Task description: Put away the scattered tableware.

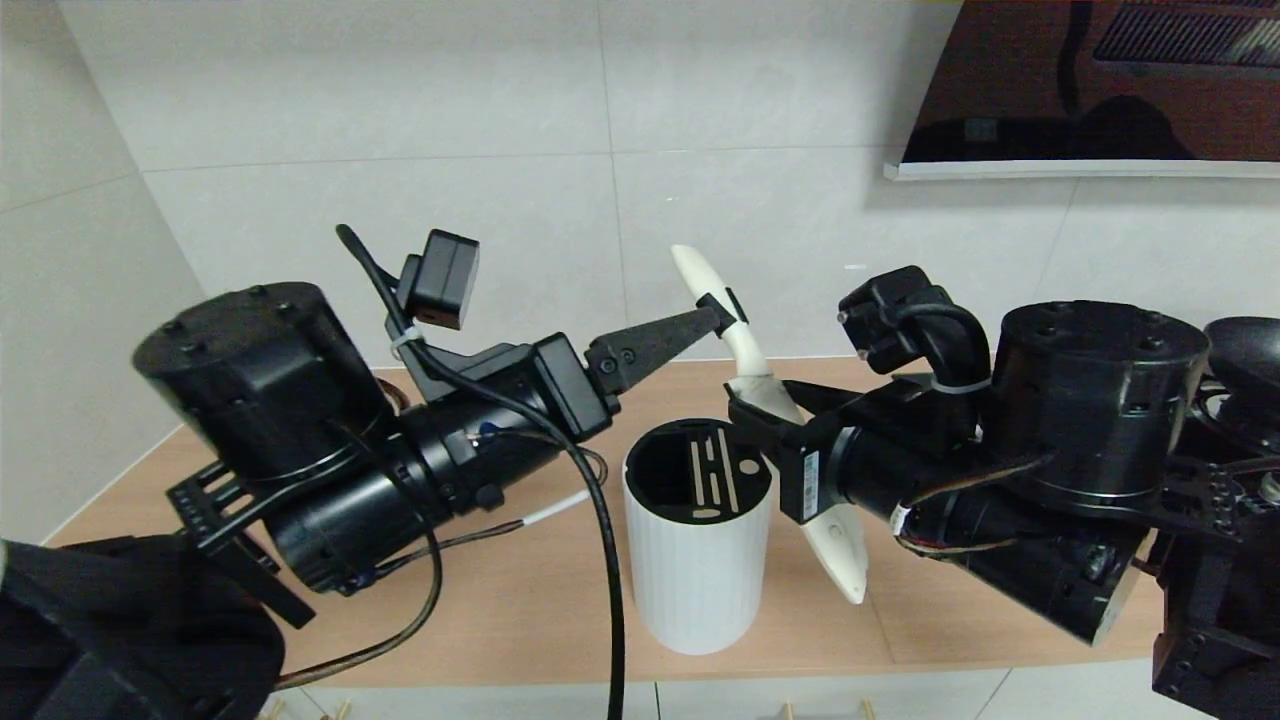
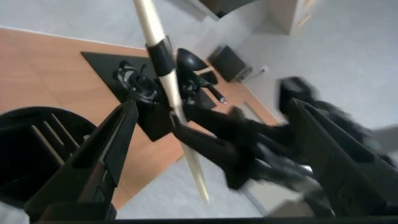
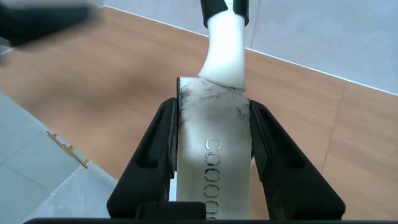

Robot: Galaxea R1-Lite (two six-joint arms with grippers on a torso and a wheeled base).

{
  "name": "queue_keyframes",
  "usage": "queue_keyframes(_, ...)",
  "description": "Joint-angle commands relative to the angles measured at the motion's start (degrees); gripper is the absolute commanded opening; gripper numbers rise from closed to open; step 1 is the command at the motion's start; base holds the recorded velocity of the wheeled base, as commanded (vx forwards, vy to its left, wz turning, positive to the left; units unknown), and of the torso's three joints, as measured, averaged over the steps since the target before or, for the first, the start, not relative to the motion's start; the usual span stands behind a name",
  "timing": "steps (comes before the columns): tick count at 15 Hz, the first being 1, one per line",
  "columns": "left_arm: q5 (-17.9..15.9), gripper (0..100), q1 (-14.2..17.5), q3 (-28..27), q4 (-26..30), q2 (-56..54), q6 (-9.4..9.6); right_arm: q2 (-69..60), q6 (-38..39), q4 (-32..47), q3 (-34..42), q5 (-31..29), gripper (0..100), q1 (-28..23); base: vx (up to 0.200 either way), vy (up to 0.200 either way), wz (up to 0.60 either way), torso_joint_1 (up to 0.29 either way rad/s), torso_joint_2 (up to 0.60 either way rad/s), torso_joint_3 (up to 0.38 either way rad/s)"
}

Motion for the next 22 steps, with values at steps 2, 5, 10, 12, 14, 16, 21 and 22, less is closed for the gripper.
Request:
queue_keyframes(2,3.1,100,-2.3,-0.3,-2.2,5.3,2.57,1.2,0.0,-1.3,0.5,0.0,0,1.8,0.000,0.000,0.00,0.000,0.00,0.000)
queue_keyframes(5,3.3,100,-2.4,-0.4,-4.4,5.9,2.57,0.9,0.0,-1.8,1.6,0.0,0,2.7,0.000,0.000,0.00,0.000,0.00,0.000)
queue_keyframes(10,3.1,100,-1.5,-0.5,-4.9,5.7,2.39,-0.1,-0.1,-3.6,3.8,0.4,0,4.5,0.000,0.000,0.00,0.000,0.00,0.000)
queue_keyframes(12,3.0,100,-1.0,-0.5,-4.9,5.5,2.39,-0.8,-0.3,-4.7,4.8,0.6,0,5.0,0.000,0.000,0.00,0.000,0.00,0.000)
queue_keyframes(14,3.0,100,-1.0,-0.5,-4.9,5.6,2.30,-1.1,-0.3,-4.7,5.1,0.6,0,5.4,0.000,0.000,0.00,0.000,0.00,0.000)
queue_keyframes(16,3.0,100,-1.0,-0.5,-5.0,5.3,2.30,-1.1,-0.4,-4.6,5.5,0.6,0,6.3,0.000,0.000,0.00,0.000,0.00,0.000)
queue_keyframes(21,3.0,100,-1.1,-0.3,-5.0,4.7,2.30,-0.6,-0.4,-4.7,5.8,0.7,0,6.5,0.000,0.000,0.00,0.000,0.00,0.000)
queue_keyframes(22,3.0,100,-1.1,-0.3,-5.0,4.7,2.39,-0.6,-0.4,-4.6,5.8,0.7,0,6.5,0.000,0.000,0.00,0.000,0.00,0.000)
